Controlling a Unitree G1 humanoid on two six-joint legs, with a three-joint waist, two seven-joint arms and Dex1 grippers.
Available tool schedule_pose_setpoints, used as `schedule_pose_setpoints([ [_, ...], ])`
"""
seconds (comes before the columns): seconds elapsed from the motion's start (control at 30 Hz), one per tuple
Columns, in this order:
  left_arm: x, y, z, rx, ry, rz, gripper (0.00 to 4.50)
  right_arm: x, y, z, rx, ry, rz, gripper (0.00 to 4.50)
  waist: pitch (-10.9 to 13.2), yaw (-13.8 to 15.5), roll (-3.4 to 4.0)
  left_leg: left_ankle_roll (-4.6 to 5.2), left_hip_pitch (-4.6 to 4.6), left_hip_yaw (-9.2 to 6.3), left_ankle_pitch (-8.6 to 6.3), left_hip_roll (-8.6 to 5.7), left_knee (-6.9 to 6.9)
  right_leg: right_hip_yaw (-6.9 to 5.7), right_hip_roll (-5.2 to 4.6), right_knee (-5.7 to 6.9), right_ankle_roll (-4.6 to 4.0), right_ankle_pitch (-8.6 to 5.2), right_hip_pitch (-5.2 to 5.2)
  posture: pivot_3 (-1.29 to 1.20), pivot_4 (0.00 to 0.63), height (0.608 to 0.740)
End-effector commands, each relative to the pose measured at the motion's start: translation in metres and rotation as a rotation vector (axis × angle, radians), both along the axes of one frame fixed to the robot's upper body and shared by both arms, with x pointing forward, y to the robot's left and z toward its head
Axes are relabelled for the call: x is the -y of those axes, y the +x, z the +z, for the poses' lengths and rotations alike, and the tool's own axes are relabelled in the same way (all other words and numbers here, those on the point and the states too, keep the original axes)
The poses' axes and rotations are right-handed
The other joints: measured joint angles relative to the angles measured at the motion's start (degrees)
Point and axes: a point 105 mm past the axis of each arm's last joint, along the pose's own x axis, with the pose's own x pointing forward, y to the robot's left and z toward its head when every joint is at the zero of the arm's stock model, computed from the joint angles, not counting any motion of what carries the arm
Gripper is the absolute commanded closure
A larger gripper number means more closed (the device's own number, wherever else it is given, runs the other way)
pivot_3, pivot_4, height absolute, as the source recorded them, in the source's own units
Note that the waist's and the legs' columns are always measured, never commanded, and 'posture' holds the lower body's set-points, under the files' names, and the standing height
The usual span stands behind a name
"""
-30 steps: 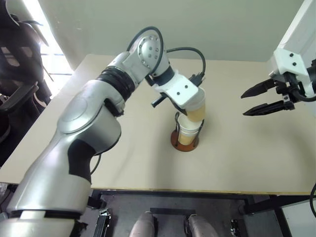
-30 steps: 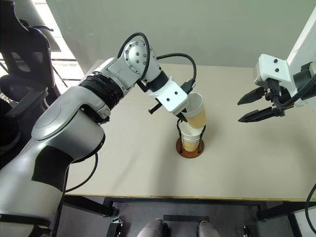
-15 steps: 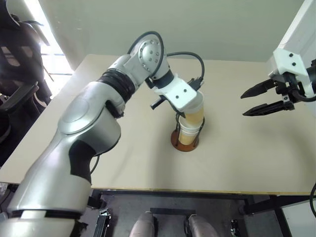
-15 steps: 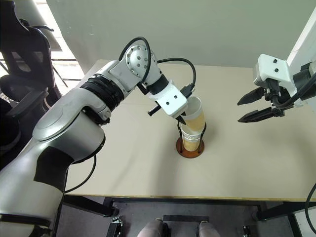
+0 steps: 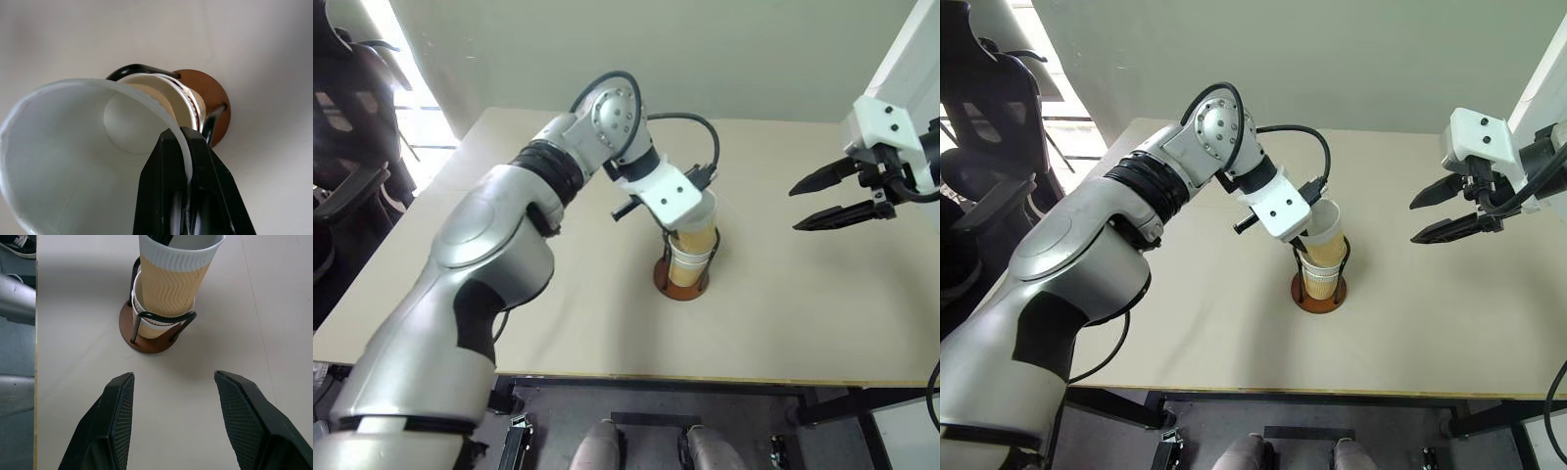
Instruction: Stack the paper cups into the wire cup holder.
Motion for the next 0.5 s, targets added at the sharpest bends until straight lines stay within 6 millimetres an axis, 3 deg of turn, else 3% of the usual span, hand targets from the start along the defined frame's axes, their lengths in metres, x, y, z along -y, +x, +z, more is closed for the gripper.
schedule_pose_setpoints([
  [0.03, 0.0003, -0.0038, 0.0043, 0.013, 0.029, -0.036, 4.47, 0.0001, -0.0047, 0.0139, 0.059, 0.013, 0.005, 1.84, 0.0, 0.0, 0.0, 0.0, 0.0, 0.0, 0.0, 0.0, 0.0, 0.0, 0.0, 0.0, 0.0, 0.0, 0.0, 0.0, 0.15, 0.74],
  [0.3, -0.002, -0.0016, 0.0063, 0.01, 0.058, 0.006, 4.47, -0.0016, -0.0046, 0.0137, 0.062, 0.017, 0.006, 1.84, 0.0, 0.0, 0.0, 0.0, 0.0, 0.0, 0.0, 0.0, 0.0, 0.0, 0.0, -0.01, 0.0, 0.0, 0.0, 0.0, 0.15, 0.74],
  [0.5, -0.0007, -0.0013, 0.0105, 0.017, 0.048, 0.01, 2.48, -0.0015, -0.0044, 0.0134, 0.063, 0.02, 0.006, 1.84, 0.0, 0.0, 0.0, 0.0, 0.0, 0.0, 0.0, 0.0, 0.0, 0.0, 0.0, -0.01, 0.0, 0.0, 0.0, 0.0, 0.15, 0.74],
])
